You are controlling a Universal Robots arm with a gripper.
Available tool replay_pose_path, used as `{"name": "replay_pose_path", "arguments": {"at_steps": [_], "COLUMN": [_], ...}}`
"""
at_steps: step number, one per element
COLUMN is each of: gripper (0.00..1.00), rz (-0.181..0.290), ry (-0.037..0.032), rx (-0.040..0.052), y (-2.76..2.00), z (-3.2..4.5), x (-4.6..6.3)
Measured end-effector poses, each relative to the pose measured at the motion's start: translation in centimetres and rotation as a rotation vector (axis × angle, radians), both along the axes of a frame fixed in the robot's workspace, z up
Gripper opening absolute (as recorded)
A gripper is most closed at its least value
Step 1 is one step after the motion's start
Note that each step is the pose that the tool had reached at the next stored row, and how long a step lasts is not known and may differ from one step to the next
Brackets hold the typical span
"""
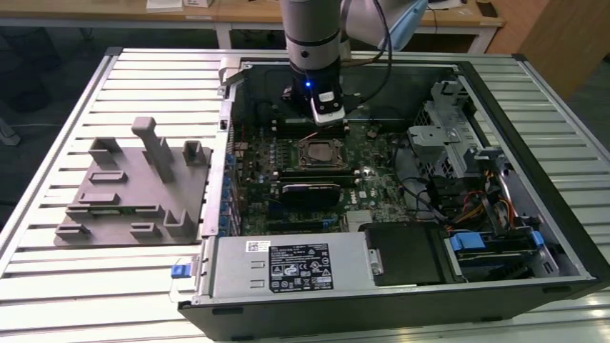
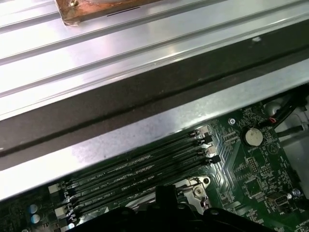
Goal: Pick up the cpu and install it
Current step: 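Install the first cpu locking lever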
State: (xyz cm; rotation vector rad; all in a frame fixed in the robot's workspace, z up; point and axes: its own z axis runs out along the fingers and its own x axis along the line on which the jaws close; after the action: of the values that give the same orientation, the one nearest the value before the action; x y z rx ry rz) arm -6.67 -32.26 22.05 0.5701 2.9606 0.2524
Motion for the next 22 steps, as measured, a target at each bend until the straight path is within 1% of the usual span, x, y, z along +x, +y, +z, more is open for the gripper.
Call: {"name": "replay_pose_path", "arguments": {"at_steps": [7, 10, 13, 16, 20, 22], "gripper": [0.11, 0.11, 0.11, 0.11, 0.11, 0.11], "rz": [0.0, 0.0, 0.0, 0.0, 0.0, 0.0], "ry": [-0.002, -0.0088, -0.0125, -0.0137, -0.018, -0.0191], "rx": [0.0003, 0.0004, 0.001, 0.0011, 0.0015, 0.0019], "y": [0.0, 0.0, 0.0, 0.0, 0.0, 0.04], "z": [-0.17, -0.34, -0.46, -0.53, -0.67, -0.74], "x": [0.0, 0.0, 0.0, 0.01, 0.0, 0.01]}}
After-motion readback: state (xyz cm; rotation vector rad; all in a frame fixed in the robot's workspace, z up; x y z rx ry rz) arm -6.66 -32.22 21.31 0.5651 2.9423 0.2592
